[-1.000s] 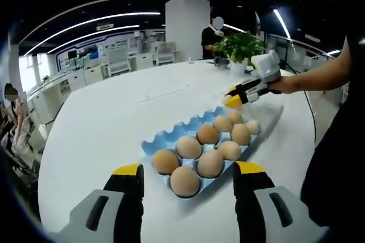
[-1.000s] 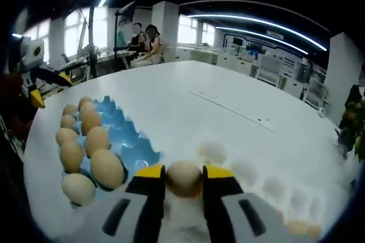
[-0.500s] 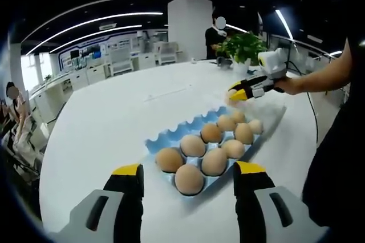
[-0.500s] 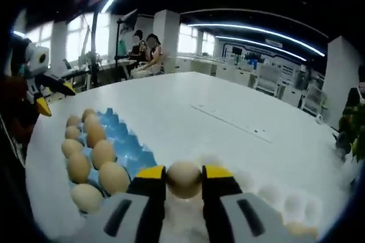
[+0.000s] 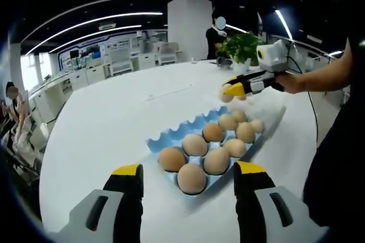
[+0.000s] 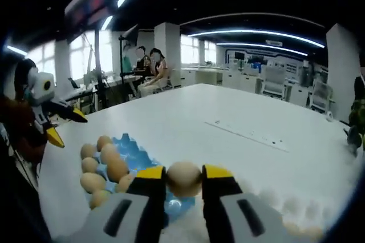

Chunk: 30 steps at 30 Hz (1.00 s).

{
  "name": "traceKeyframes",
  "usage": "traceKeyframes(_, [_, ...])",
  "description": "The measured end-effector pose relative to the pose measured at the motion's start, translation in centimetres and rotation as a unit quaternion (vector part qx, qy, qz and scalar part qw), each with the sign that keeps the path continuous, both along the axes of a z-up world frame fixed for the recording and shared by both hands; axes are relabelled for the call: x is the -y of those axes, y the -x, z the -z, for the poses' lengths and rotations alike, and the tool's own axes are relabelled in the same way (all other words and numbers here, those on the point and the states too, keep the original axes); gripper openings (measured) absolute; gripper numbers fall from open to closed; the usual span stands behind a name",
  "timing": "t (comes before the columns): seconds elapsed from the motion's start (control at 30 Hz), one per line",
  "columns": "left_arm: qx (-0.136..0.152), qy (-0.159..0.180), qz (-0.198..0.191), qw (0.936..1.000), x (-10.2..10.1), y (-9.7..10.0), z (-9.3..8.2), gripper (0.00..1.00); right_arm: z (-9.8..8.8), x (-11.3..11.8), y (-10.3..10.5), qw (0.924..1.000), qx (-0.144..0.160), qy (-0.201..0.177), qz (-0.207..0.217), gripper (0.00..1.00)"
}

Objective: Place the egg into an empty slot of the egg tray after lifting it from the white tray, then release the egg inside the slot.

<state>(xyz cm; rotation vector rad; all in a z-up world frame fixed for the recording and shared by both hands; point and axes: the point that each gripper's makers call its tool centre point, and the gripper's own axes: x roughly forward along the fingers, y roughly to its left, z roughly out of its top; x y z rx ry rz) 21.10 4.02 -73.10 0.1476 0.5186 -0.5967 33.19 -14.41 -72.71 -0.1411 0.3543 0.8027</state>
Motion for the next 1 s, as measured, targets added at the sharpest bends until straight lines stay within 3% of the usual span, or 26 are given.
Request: traceKeyframes(1.0, [-0.004, 0.012, 0.012, 0.9998, -1.6, 0.0, 0.5, 0.64, 0.0, -15.8, 1.3, 0.994, -0.014, -0.028, -0.105, 0.24])
